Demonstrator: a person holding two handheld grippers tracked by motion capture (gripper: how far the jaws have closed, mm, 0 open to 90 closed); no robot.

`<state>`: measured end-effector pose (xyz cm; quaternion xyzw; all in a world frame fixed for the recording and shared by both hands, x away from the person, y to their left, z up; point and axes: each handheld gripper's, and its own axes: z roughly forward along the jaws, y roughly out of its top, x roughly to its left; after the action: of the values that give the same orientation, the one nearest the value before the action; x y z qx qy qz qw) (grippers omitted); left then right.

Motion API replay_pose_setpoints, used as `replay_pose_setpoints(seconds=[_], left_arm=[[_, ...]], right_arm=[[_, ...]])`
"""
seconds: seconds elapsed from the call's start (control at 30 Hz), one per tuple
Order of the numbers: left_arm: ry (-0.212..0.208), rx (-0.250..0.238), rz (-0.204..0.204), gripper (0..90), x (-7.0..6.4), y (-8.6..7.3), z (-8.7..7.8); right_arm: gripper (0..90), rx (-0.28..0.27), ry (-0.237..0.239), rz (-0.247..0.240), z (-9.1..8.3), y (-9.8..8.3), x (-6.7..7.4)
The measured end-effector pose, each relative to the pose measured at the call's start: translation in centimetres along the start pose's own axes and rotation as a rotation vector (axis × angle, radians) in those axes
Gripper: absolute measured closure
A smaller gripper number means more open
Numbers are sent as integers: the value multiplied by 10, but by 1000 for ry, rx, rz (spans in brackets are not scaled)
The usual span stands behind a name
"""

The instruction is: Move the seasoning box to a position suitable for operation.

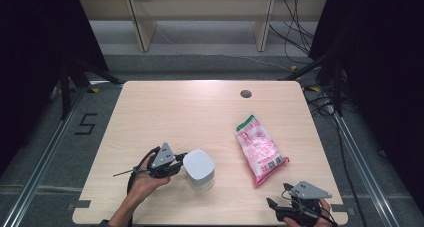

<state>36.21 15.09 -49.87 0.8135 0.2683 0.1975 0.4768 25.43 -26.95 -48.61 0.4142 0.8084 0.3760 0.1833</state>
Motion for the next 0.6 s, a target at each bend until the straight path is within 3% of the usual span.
replay_pose_setpoints(seconds=[0.07,0.2,0.27,0.43,0.47,0.5,0.53,0.6], left_arm=[[27,4,-22,819,-3,-3,-6],[49,-1,-43,821,-7,-7,-13],[72,3,-42,823,-10,-10,-21],[78,-4,-64,827,-20,-16,-31],[83,-4,-58,827,-23,-17,-33],[88,-4,-62,826,-25,-17,-35],[87,-4,-72,827,-27,-18,-37],[87,-4,-64,828,-29,-19,-40]], right_arm=[[245,6,3,26,0,0,2],[245,5,2,30,0,0,3],[245,-3,0,-2,0,0,0],[240,-4,4,12,0,0,1],[240,-7,5,-14,0,0,0],[240,-8,29,0,2,0,0],[240,-14,3,-14,1,0,1],[240,-3,19,6,2,0,1]])
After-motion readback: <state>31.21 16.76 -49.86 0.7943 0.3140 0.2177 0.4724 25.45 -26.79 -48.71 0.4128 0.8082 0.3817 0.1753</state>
